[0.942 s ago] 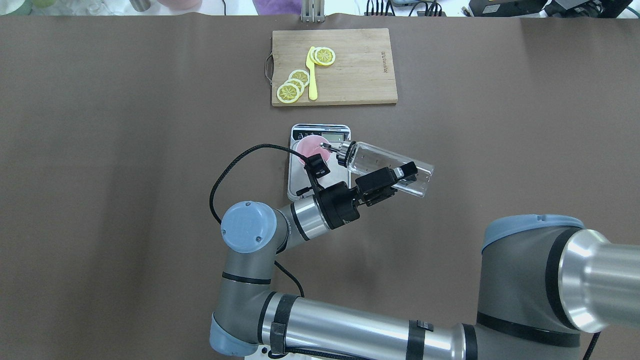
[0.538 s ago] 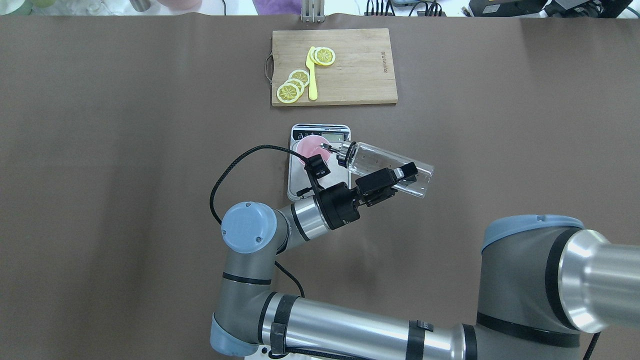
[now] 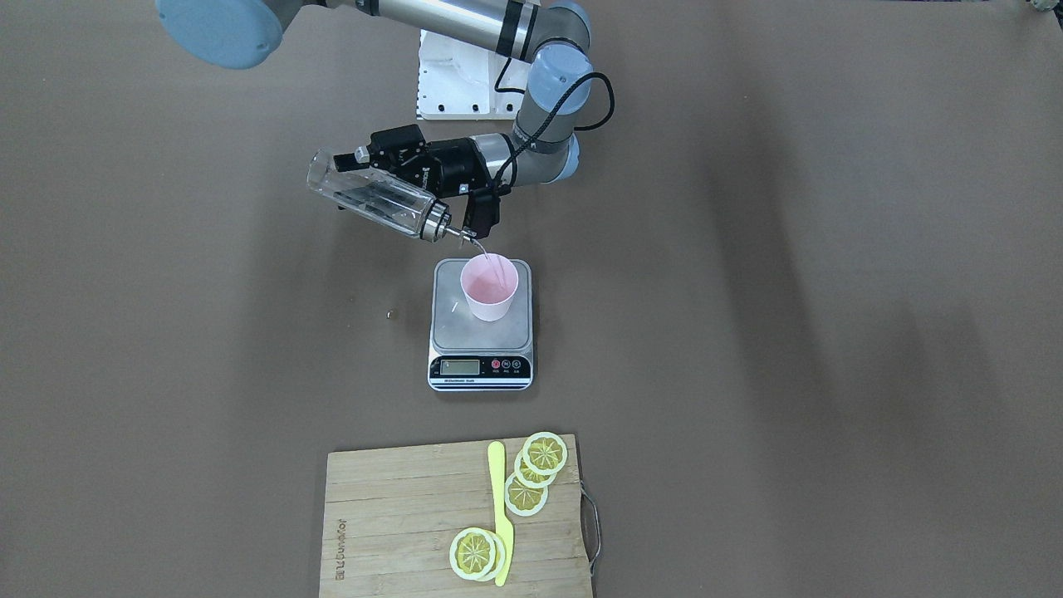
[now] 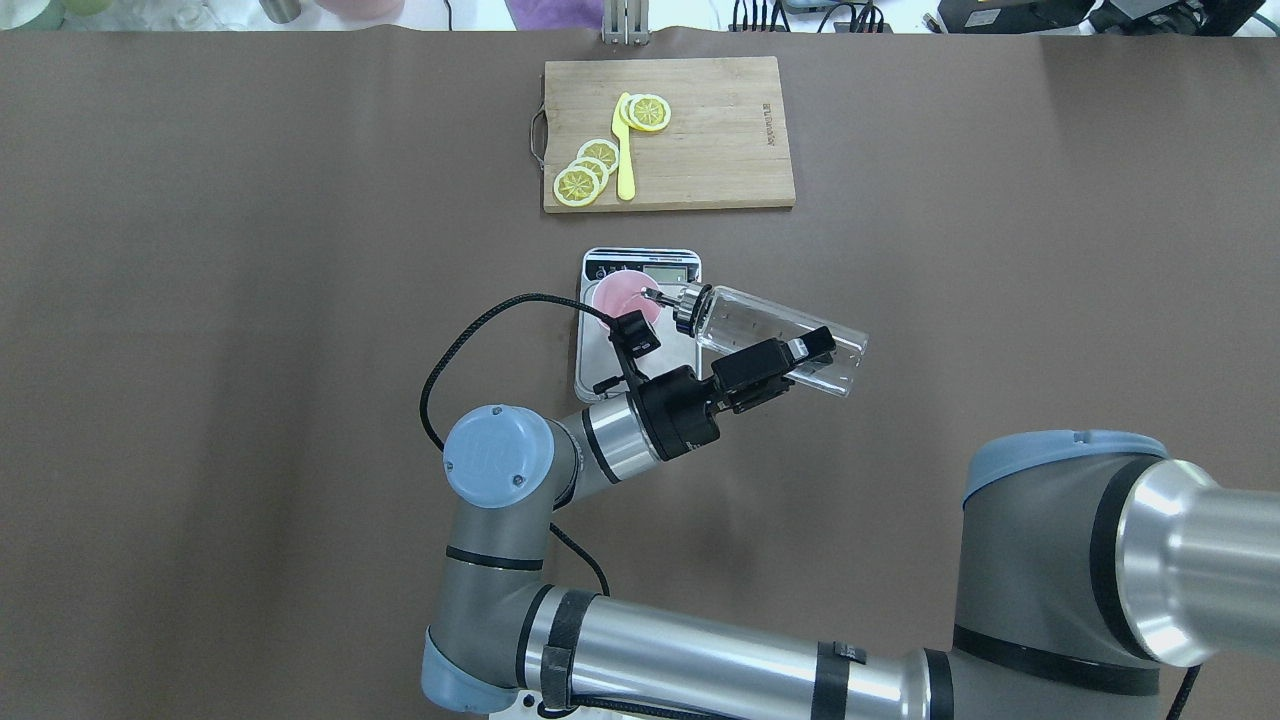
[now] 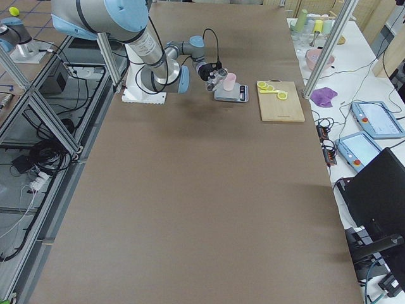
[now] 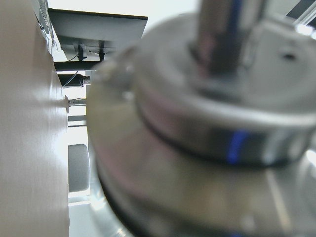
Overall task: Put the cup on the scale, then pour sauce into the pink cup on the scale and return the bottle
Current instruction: 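Hold the glass bottle tilted over the pink cup with the right gripper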
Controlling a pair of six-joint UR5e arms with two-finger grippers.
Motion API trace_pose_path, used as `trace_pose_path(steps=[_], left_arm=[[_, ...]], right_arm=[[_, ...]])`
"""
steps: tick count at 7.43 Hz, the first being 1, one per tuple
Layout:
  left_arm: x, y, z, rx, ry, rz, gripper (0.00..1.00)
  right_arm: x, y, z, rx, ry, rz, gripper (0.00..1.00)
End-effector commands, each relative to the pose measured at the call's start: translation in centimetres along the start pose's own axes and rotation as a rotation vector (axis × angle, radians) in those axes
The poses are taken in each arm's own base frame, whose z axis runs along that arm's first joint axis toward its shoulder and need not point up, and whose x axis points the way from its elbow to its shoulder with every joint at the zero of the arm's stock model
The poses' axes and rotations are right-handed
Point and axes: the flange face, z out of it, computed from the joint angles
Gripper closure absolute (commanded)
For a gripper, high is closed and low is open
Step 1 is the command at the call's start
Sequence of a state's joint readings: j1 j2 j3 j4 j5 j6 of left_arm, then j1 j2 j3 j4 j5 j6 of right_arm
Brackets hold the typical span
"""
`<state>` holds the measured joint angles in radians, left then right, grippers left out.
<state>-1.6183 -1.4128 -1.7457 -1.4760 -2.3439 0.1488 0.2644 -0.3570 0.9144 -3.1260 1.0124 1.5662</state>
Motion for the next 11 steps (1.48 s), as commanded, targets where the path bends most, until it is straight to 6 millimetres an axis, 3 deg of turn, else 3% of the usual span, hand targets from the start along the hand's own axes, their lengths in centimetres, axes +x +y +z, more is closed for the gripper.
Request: trace_pose_path(steps=[1, 5, 8, 11], left_arm=[[0.0, 0.0, 0.0, 0.002, 0.0, 0.002, 0.02], [0.2, -0.1, -0.2, 0.007, -0.001, 0.007, 0.02], [0.3, -0.1, -0.4, 0.012, 0.0, 0.01, 0.02], [0.3, -0.1, -0.5, 0.014, -0.002, 0.013, 0.02]], right_arm=[[0.1, -0.2, -0.1, -0.001, -0.012, 0.031, 1.0], [0.9, -0.9, -1.0, 0.0, -0.098, 0.091, 1.0], [3.1, -1.3, -1.4, 0.008, -0.155, 0.128, 1.0], [7.1, -1.7, -0.7, 0.035, -0.272, 0.207, 1.0]])
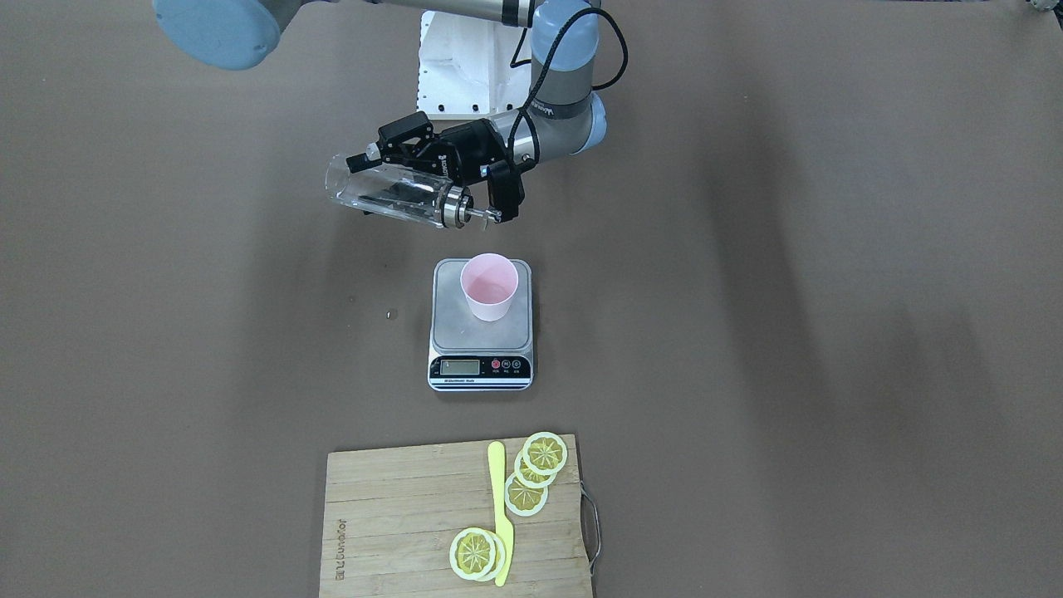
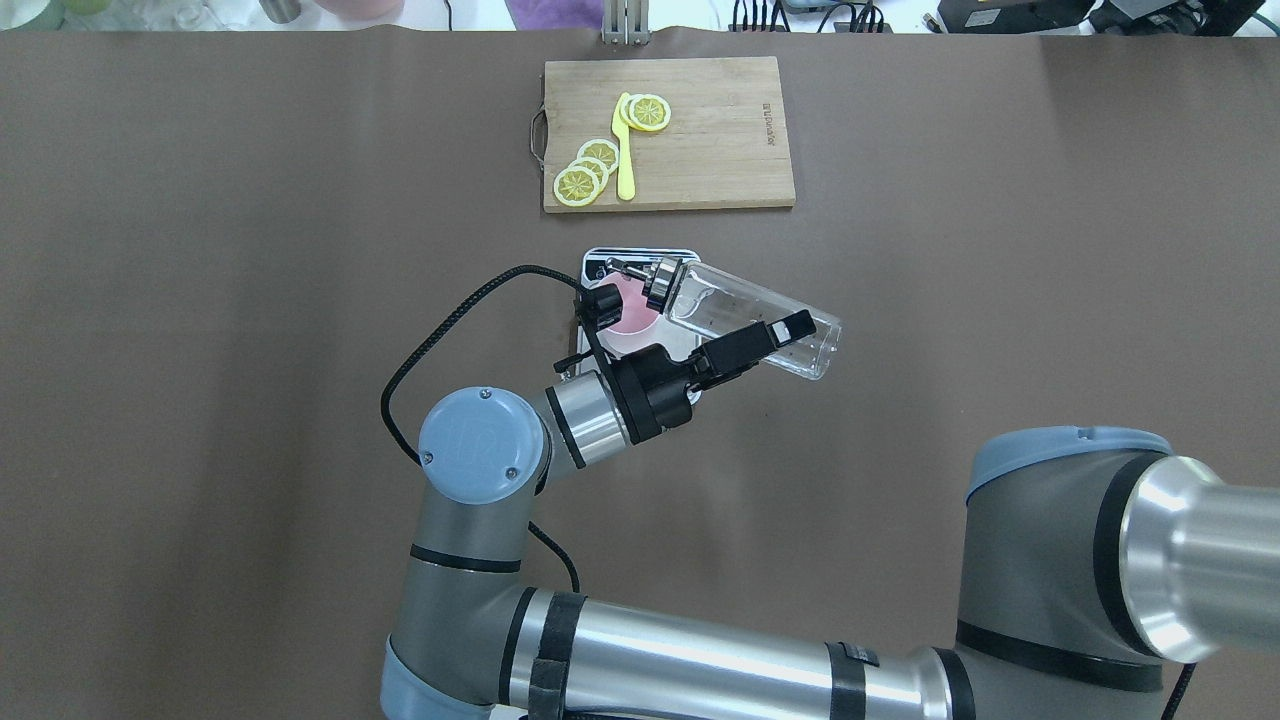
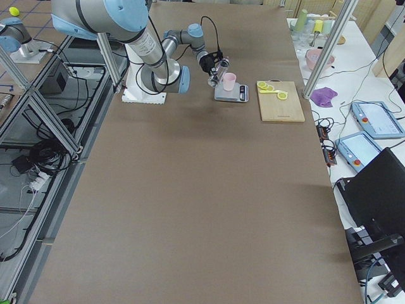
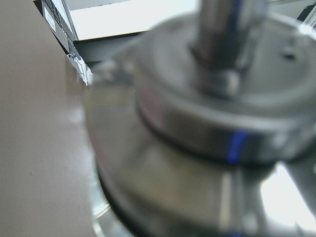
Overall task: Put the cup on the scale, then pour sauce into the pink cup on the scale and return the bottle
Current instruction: 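Tilt the bottle upright and lift it away from the cup with the right gripper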
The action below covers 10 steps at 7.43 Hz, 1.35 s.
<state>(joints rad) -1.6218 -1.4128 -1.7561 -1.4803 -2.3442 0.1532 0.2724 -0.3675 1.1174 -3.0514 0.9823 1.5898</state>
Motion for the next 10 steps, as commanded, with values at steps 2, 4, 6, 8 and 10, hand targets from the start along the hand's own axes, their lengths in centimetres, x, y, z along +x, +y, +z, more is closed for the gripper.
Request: trace_pose_path(steps=[2, 4, 6, 8, 10], left_arm=[[0.0, 0.0, -0.1, 0.002, 0.0, 0.004, 0.02], [-0.2, 0.6, 0.3, 0.004, -0.001, 0.007, 0.02], [-0.4, 1.0, 0.5, 0.008, -0.001, 0.011, 0.02], [-0.4, 1.0, 0.4, 0.01, -0.002, 0.011, 0.02], [-0.5, 1.0, 0.5, 0.008, -0.001, 0.011, 0.02]], right_arm=[[3.7, 1.4, 3.5, 0.066, -0.194, 0.108, 1.0], [8.6, 1.2, 5.1, 0.091, -0.369, 0.127, 1.0], [13.3, 2.9, 9.4, 0.12, -0.53, 0.167, 1.0], [18.0, 3.8, 14.1, 0.162, -0.679, 0.199, 1.0], [19.0, 2.1, 17.1, 0.147, -0.844, 0.205, 1.0]])
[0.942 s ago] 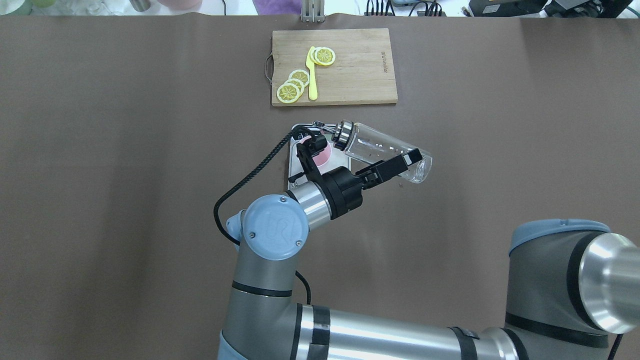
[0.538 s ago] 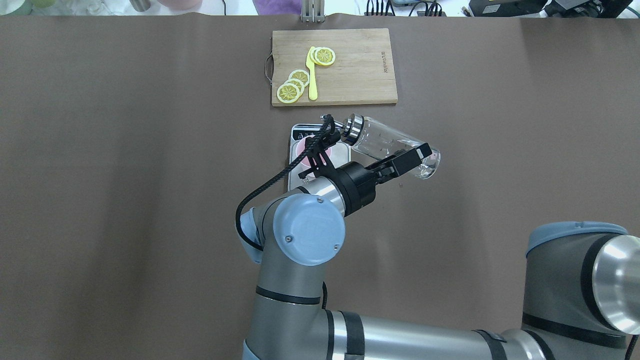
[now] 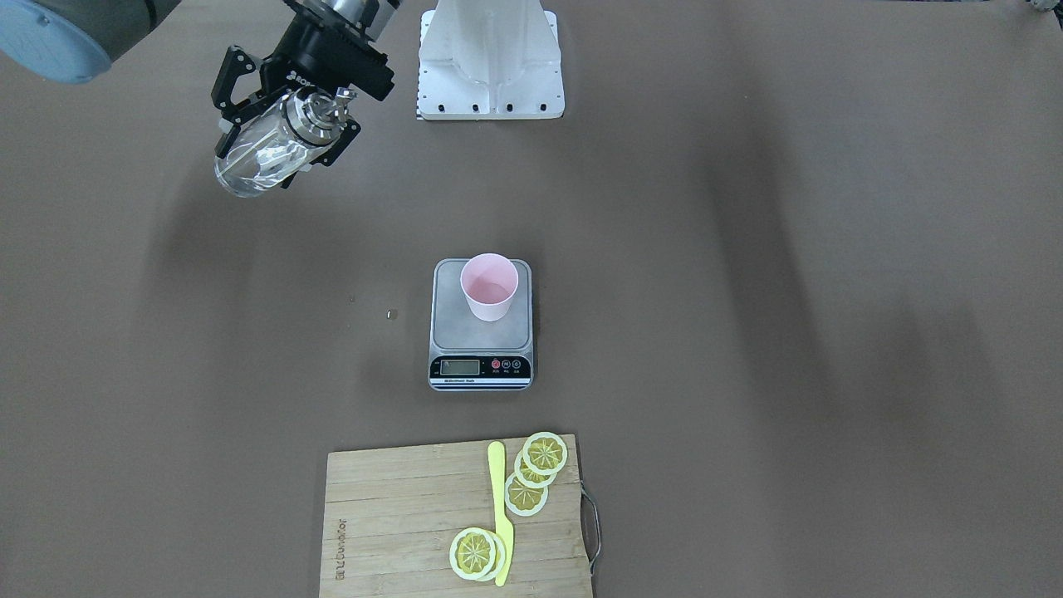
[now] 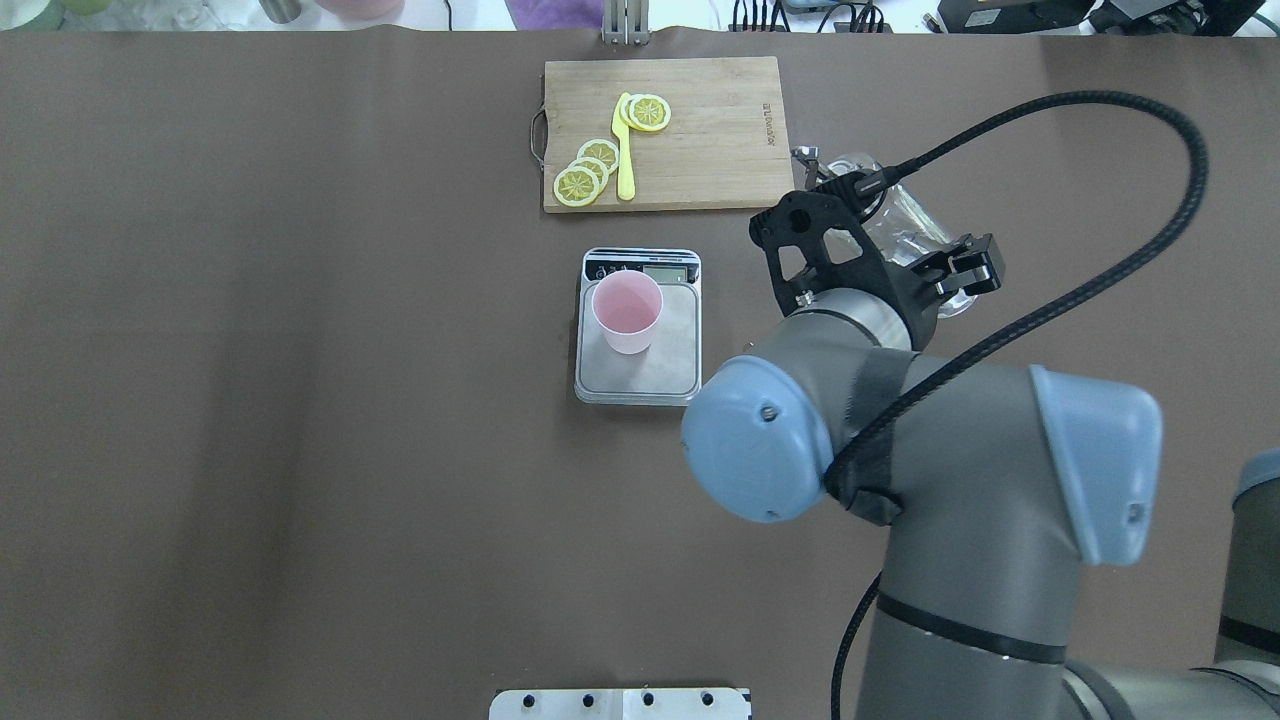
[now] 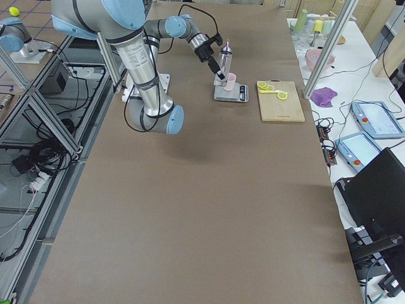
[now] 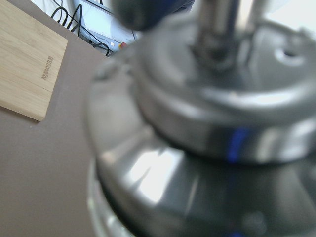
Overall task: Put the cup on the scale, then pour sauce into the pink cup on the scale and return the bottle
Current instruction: 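Carry the upright bottle with the right gripper away from the scale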
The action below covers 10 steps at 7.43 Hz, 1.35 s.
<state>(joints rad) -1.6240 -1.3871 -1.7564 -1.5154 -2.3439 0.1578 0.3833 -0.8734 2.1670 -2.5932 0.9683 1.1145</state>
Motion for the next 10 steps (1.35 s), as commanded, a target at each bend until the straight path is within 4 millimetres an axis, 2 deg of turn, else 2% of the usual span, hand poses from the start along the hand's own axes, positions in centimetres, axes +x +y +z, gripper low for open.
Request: trace_pose_path(steps=[1, 3, 7, 8, 10], left_arm=[[0.1, -0.1, 0.0, 0.0, 0.0, 0.0, 0.02], [0.1, -0.1, -0.1, 0.001, 0.0, 0.001, 0.02], [0.2, -0.1, -0.2, 0.005, -0.001, 0.002, 0.02], [0.2, -0.2, -0.3, 0.007, -0.001, 0.006, 0.02], [0.3, -0.2, -0.3, 0.008, -0.001, 0.009, 0.02]], right_arm=[[3.2, -1.9, 2.4, -0.008, -0.16, 0.024, 1.0], [6.2, -2.9, 6.1, 0.011, -0.246, 0.008, 1.0], [11.9, -1.8, 13.0, 0.039, -0.392, -0.059, 1.0], [12.7, -0.4, 15.0, 0.058, -0.424, -0.045, 1.0], [11.9, 1.1, 19.4, 0.107, -0.493, -0.009, 1.0]])
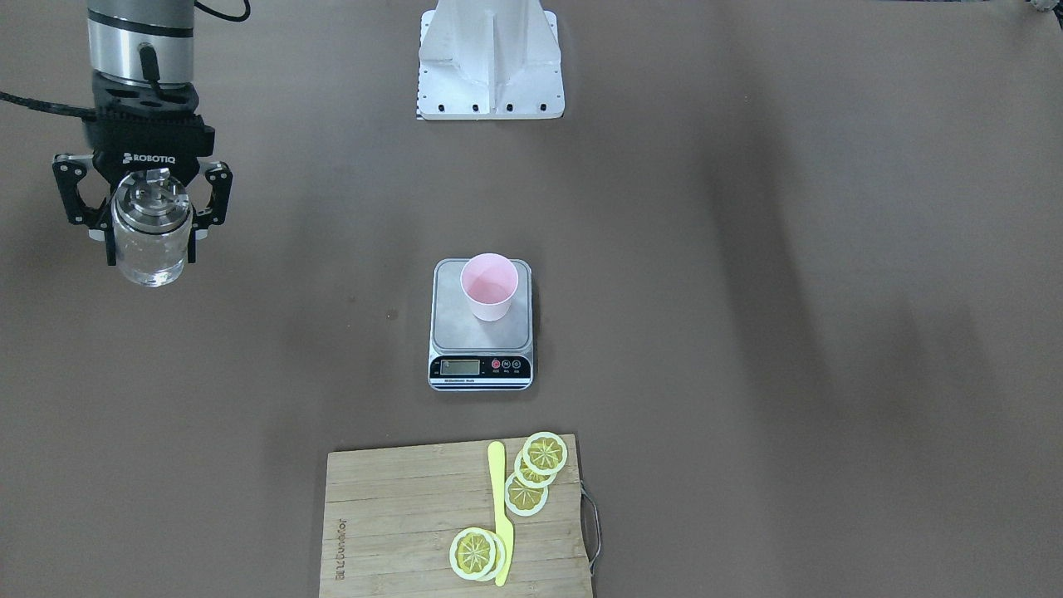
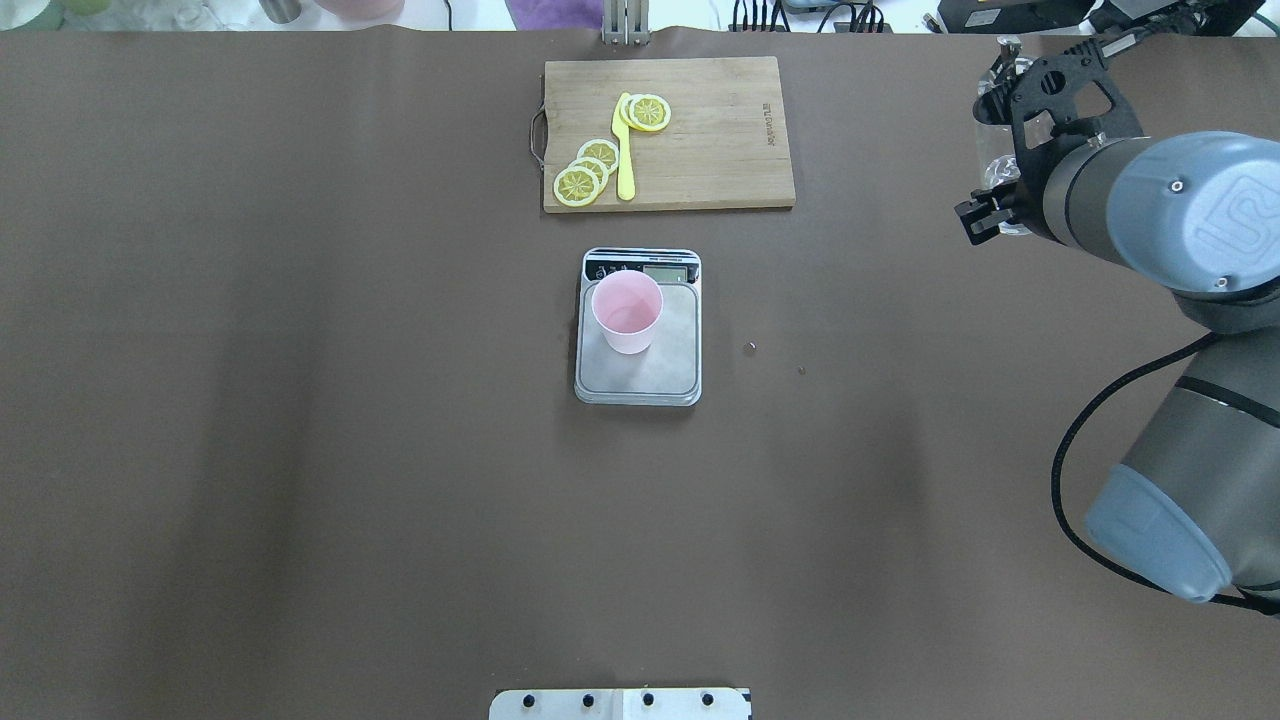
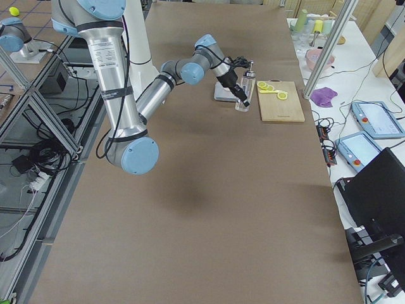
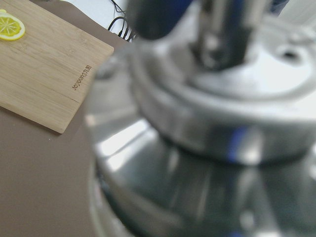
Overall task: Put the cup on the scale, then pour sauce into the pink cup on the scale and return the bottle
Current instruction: 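Carry the upright bottle with the right gripper away from the scale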
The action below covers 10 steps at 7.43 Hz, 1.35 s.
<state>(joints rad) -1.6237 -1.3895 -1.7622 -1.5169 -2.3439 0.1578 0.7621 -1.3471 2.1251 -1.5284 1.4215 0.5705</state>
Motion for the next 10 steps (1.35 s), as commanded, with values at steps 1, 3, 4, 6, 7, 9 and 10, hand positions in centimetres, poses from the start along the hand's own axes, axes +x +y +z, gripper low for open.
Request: trace_pose_path(steps=[1, 3, 4, 6, 7, 9, 10], left_arm=[[0.1, -0.2, -0.1, 0.013, -0.002, 0.009, 0.02], [0.1, -0.2, -0.1, 0.014, -0.002, 0.009, 0.02], [0.1, -0.2, -0.1, 0.015, -0.002, 0.01, 0.02], [0.2, -0.2, -0.3, 0.018, -0.003, 0.014, 0.02], [0.3, -0.2, -0.4, 0.021, -0.003, 0.016, 0.02], [0.3, -0.3, -0.3, 0.02, -0.003, 0.016, 0.02], [0.4, -0.3, -0.4, 0.021, -0.003, 0.015, 0.02]], right_arm=[[1.0, 1.7, 3.5, 0.063, -0.095, 0.052, 1.0], [1.8, 4.1, 6.0, 0.109, -0.156, 0.111, 1.0], [2.0, 5.1, 7.9, 0.129, -0.188, 0.139, 1.0], [2.7, 7.6, 11.9, 0.158, -0.23, 0.219, 1.0], [2.9, 8.8, 13.8, 0.164, -0.243, 0.257, 1.0], [1.4, 9.4, 14.7, 0.143, -0.267, 0.316, 1.0], [0.0, 9.8, 14.8, 0.126, -0.279, 0.326, 1.0]])
